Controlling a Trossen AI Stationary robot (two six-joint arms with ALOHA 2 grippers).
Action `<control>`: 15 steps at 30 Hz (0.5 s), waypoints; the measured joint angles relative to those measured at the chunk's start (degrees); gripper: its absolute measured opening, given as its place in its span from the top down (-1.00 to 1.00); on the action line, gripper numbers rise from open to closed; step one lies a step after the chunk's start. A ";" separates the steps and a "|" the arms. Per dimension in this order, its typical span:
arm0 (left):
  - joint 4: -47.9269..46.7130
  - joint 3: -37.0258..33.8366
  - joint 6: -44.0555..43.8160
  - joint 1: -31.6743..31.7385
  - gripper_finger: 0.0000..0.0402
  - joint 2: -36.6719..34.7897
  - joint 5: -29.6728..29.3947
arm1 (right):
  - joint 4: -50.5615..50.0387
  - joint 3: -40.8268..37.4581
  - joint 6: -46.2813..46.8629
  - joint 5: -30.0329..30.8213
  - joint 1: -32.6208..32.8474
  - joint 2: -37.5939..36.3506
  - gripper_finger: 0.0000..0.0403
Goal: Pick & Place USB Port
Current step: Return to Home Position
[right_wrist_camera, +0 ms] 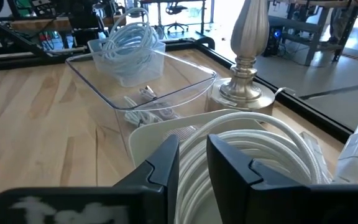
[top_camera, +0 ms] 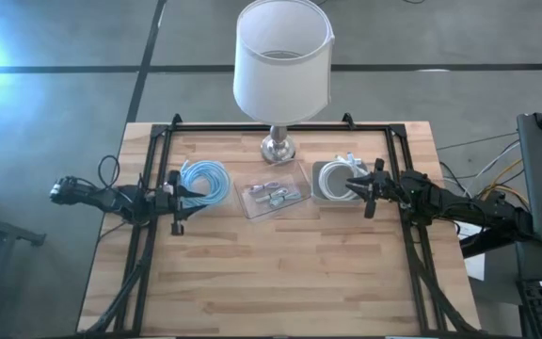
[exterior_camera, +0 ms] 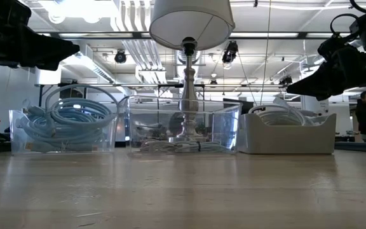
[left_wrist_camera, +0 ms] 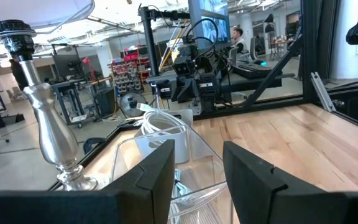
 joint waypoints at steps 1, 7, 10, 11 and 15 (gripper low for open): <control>0.00 0.00 0.00 0.00 0.30 0.00 0.00 | 0.00 0.00 -0.06 0.00 0.00 0.00 0.63; 0.00 0.00 0.00 0.00 0.30 0.00 0.00 | 0.00 0.00 -0.07 0.01 0.00 0.00 0.66; 0.00 0.00 0.00 0.00 0.30 0.00 0.00 | 0.00 0.00 -0.05 0.01 0.00 0.00 0.64; 0.00 0.00 0.00 0.00 0.30 0.00 0.00 | 0.00 0.00 -0.07 0.02 0.00 0.00 0.63; 0.00 0.00 0.00 0.00 0.30 0.00 0.00 | 0.00 0.00 -0.06 0.02 0.00 0.00 0.60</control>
